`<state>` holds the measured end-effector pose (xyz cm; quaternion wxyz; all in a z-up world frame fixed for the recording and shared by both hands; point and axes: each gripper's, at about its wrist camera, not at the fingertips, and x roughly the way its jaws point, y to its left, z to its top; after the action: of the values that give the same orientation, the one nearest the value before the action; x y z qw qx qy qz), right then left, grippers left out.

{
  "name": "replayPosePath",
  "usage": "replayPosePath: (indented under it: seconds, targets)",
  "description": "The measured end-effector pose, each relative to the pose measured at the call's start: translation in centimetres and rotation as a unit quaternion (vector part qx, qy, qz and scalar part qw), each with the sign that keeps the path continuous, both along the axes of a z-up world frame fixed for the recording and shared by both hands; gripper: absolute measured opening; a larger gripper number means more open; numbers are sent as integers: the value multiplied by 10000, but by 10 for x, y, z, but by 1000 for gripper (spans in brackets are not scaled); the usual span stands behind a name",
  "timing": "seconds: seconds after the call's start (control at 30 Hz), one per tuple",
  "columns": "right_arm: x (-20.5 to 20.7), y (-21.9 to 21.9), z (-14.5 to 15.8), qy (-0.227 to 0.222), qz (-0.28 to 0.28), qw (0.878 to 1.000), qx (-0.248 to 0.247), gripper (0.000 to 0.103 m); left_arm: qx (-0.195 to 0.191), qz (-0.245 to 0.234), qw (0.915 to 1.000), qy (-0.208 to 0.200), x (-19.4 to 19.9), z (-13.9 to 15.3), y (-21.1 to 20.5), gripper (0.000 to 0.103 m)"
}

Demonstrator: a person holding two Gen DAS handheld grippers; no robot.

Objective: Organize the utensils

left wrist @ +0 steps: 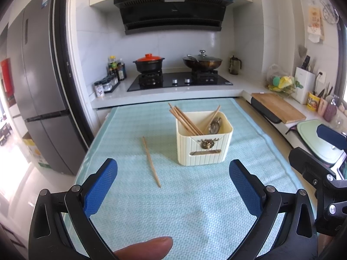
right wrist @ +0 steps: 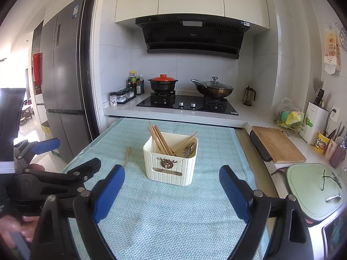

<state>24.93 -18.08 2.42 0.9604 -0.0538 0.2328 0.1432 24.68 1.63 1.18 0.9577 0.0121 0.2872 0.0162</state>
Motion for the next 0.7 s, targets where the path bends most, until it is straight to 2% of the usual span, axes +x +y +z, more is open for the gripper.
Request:
replayPosePath:
  seconds: [0.7]
  targets:
    - [-4,2,2,40,35,10000,-24,91,29,-40,10000,-12,-2,0,-3,103]
